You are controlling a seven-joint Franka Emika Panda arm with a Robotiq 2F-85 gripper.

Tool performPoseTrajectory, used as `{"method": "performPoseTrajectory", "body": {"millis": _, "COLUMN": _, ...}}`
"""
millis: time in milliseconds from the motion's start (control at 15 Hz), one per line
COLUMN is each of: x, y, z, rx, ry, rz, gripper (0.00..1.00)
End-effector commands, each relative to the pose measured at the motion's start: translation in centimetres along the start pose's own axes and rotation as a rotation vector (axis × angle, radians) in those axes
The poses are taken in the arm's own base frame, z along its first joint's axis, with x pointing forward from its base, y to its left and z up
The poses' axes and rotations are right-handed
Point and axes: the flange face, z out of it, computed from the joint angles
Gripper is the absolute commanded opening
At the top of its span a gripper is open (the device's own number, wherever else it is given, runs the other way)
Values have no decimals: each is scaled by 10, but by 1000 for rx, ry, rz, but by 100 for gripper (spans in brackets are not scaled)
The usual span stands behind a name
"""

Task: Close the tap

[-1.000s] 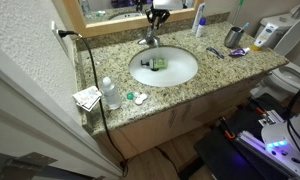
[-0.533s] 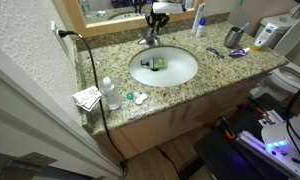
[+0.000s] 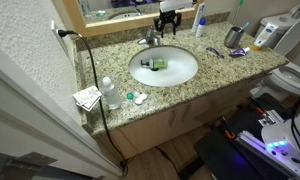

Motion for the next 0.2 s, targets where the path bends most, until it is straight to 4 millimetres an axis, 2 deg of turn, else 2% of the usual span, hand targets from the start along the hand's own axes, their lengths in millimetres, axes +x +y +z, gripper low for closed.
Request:
{"method": "performPoseTrajectory", "body": {"millis": 0, "x": -45, "y": 16, "z": -39, "rx": -68, "ry": -14, "rz": -94, "gripper": 100}}
{"method": "performPoseTrajectory", "body": {"millis": 67, "x": -53, "y": 17, "z": -50, "rx": -63, "ry": 4, "rz": -130, "gripper": 100}}
{"method": "performPoseTrajectory", "body": {"millis": 133, "x": -26, "y": 8, "z": -36, "rx": -48, "ry": 0, "rz": -65, "gripper": 92}}
